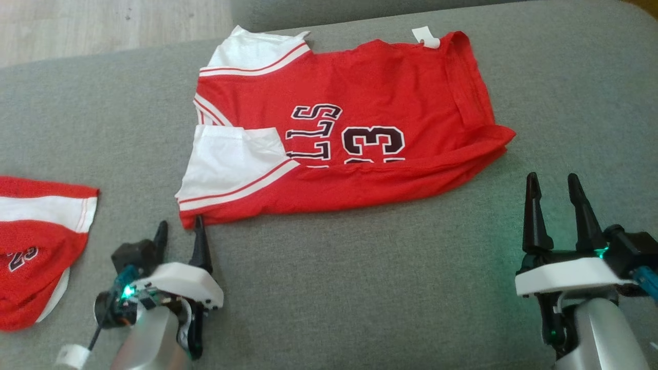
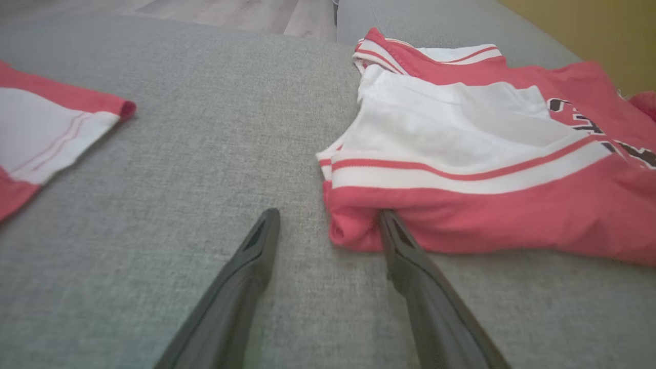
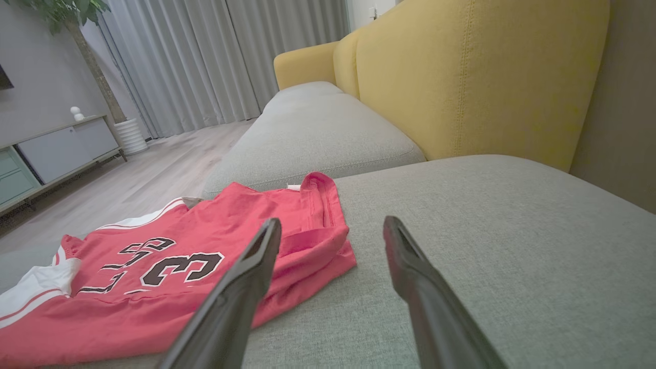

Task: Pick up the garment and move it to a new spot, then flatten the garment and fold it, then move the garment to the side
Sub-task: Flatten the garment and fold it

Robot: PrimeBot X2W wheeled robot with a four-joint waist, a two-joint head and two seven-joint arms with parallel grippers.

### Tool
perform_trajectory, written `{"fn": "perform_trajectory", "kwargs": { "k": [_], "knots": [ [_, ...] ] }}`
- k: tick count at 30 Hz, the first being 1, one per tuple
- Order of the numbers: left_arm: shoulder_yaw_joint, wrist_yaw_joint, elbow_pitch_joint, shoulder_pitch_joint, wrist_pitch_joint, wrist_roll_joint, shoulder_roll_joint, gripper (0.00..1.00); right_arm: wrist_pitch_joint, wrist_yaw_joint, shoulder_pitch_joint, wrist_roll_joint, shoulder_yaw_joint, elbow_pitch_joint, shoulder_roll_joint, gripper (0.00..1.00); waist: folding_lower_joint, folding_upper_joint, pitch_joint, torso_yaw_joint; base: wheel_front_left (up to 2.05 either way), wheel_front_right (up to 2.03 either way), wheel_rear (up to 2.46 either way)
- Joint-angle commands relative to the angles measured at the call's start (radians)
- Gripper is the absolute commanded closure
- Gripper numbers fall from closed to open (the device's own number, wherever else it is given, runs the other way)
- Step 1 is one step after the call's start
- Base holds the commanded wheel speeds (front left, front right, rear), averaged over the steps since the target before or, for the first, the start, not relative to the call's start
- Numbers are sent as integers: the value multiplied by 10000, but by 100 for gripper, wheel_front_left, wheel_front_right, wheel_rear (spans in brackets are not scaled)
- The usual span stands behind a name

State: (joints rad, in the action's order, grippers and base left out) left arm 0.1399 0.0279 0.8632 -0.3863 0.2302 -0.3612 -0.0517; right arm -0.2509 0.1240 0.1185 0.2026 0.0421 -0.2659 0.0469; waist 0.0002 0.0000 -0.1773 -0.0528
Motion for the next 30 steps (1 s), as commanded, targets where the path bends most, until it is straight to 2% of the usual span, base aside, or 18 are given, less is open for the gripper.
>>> {"fn": "perform_trajectory", "kwargs": {
  "k": [1,13,25,30],
  "knots": [
    [-352,63,40,-385,83,-100,-213,0,-108,67,359,49,-272,288,34,0,-2,0,-47,-83,0,0,0],
    [-531,665,1140,-1097,261,-738,-154,0,-108,67,426,216,-291,150,34,0,-2,0,-24,-236,0,0,0],
    [-887,944,-219,-634,313,-1426,-54,0,-109,67,209,373,-263,-143,34,0,-2,0,434,-63,0,0,0],
    [-546,874,-49,-551,117,-1422,-27,0,-109,67,263,393,-393,-205,34,0,-2,0,459,-71,0,0,0]
  ]
}}
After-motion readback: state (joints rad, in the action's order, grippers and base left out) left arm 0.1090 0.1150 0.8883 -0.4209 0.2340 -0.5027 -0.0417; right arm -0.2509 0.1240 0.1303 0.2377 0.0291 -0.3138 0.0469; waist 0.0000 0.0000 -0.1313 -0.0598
